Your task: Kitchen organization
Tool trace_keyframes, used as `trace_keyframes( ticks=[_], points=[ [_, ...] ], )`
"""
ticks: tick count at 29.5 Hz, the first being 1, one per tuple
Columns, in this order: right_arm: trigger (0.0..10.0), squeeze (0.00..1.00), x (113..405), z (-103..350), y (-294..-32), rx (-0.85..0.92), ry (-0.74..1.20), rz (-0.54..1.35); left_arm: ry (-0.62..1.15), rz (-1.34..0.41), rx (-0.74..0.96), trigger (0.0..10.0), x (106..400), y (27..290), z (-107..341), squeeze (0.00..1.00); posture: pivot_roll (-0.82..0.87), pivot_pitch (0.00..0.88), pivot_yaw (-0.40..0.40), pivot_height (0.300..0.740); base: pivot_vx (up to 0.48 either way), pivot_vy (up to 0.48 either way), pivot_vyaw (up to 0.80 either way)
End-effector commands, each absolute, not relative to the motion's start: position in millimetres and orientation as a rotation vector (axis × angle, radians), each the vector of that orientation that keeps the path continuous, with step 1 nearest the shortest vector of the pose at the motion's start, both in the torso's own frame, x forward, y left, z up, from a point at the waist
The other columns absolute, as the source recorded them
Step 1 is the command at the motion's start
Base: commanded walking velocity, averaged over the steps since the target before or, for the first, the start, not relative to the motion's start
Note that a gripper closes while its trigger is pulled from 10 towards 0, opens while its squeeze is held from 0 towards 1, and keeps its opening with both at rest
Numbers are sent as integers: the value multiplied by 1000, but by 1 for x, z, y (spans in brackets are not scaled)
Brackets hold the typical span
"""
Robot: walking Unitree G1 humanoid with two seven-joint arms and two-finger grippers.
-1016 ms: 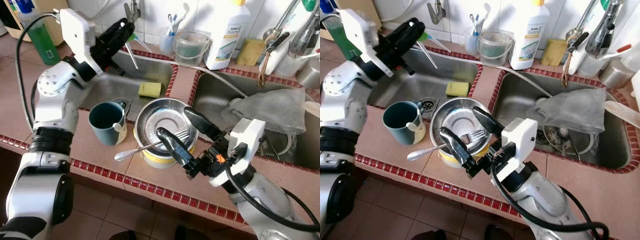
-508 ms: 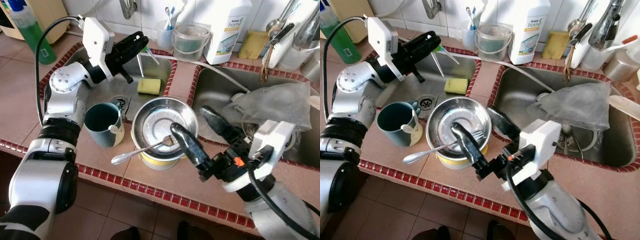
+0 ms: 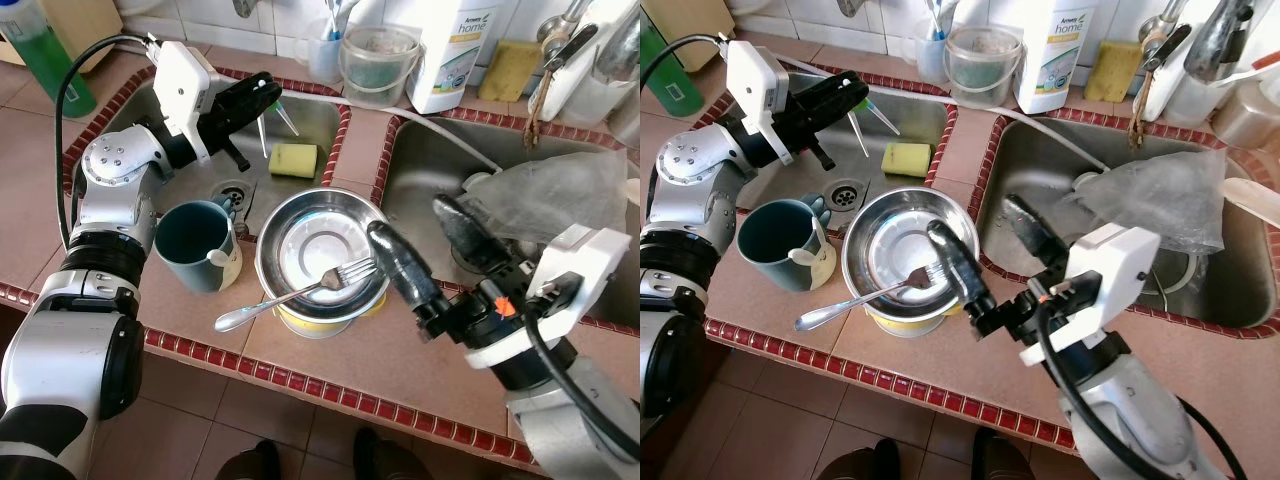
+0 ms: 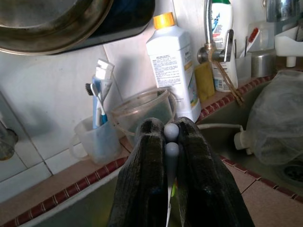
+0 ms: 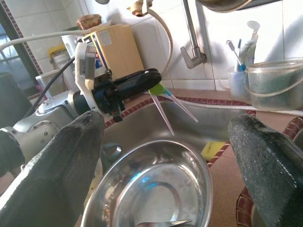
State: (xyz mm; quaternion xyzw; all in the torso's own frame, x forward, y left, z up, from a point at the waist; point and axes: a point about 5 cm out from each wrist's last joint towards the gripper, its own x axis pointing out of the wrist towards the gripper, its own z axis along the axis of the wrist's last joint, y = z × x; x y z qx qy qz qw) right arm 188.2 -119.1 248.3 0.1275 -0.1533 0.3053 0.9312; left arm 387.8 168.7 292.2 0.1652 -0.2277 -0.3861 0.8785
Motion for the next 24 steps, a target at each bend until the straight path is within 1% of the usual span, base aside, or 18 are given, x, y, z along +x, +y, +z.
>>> trace_keyframes(
  ticks=[1, 8, 13, 14, 16, 17, 18, 19, 20, 24],
  points=[
    [10000, 0, 188, 248, -122, 256, -307, 614, -487, -800, 370, 10000, 387, 173, 298, 0, -163, 290, 25, 740, 0, 0, 0],
    [10000, 0, 187, 249, -121, 260, -298, 634, -490, -787, 386, 10000, 388, 176, 299, 0, -162, 291, 19, 740, 0, 0, 0],
    [10000, 0, 187, 250, -120, 263, -299, 644, -485, -770, 365, 10000, 389, 179, 300, 0, -158, 290, 18, 740, 0, 0, 0],
    [10000, 0, 187, 250, -120, 265, -299, 648, -483, -762, 355, 10000, 389, 181, 301, 43, -157, 288, 18, 740, 0, 0, 0],
    [10000, 0, 187, 250, -120, 267, -299, 649, -483, -759, 355, 10000, 389, 181, 301, 43, -157, 288, 18, 740, 0, 0, 0],
    [10000, 0, 187, 251, -120, 266, -299, 653, -482, -756, 361, 10000, 389, 182, 301, 141, -156, 288, 17, 740, 0, 0, 0],
    [10000, 0, 187, 251, -120, 266, -299, 654, -486, -750, 354, 10000, 389, 183, 302, 839, -156, 287, 16, 740, 0, 0, 0],
    [10000, 0, 187, 251, -120, 267, -299, 655, -489, -745, 349, 10000, 390, 183, 303, 839, -156, 287, 16, 740, 0, 0, 0],
    [10000, 0, 187, 251, -120, 267, -300, 657, -485, -732, 329, 10000, 390, 185, 303, 1000, -154, 286, 16, 740, 0, 0, 0],
    [10000, 0, 187, 251, -119, 272, -300, 664, -487, -726, 319, 10000, 391, 187, 305, 1000, -153, 285, 13, 740, 0, 0, 0]
  ],
)
